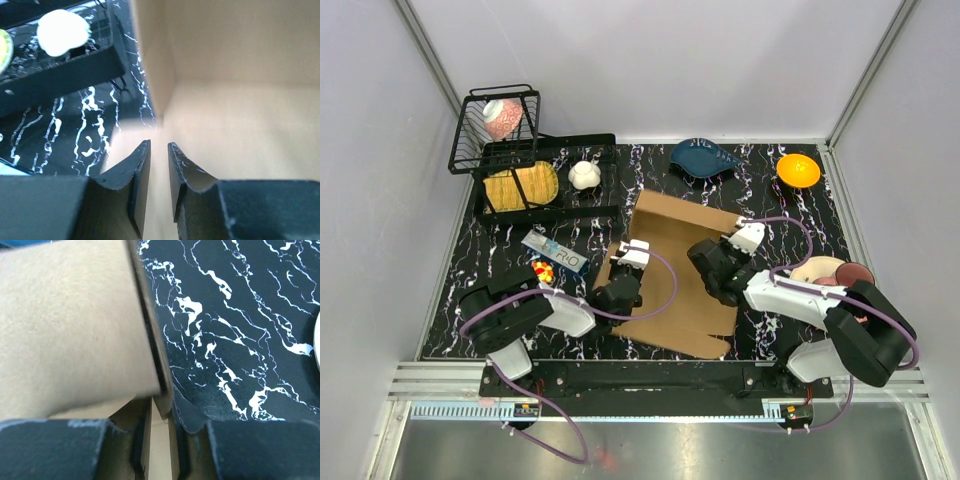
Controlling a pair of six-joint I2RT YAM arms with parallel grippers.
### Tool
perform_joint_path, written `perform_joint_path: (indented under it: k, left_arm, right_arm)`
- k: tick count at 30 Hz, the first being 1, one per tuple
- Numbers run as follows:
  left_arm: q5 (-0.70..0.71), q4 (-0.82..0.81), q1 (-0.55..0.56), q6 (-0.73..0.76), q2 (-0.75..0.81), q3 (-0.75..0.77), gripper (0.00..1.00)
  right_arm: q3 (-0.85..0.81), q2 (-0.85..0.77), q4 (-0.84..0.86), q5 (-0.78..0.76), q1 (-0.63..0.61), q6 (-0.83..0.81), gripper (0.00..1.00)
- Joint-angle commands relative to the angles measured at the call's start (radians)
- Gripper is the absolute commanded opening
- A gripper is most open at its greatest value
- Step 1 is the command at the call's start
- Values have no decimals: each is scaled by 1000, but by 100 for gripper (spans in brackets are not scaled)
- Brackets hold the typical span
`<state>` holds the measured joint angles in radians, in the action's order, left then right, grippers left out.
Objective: Fold the paper box
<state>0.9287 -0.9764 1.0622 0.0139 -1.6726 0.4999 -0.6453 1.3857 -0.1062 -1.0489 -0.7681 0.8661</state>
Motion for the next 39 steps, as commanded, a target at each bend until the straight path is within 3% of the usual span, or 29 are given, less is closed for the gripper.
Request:
perform_joint_path:
  k: [1,5,11,18,21,22,25,29,39]
  left_arm:
    - [-134,-168,1,-71,19,-84,25]
    - [-165,-332,-4,-78,-9,-155,17]
    - [-142,-377,-4,-69,19,-202,19]
    - [-100,-323,-27,26,152,-178,35]
    - [-155,-298,-80,-11,218,-185,58]
    - [-171,-292,-100,-41,246,-193,77]
    - [-244,-280,-177,-92,270,-196,91]
    - [-359,-178,-278,-114,310,-166,93]
    - [-599,-52,-432,-192,508,-115,94]
  right_arm:
    - [55,10,-75,29,-29,47,0]
    - [52,35,-98,1,-66,96,0]
    - [41,45,-119,-11,-82,96,0]
    - [82,27,61,35,-82,-85,0]
    - [111,6,184,92,-82,-197,0]
    - [125,4,216,111,-82,-260,0]
    - [130,-4,296,207,-82,-379,0]
    - [121,-11,304,295,-83,-438,0]
    - [96,29,289,339,-82,-466,0]
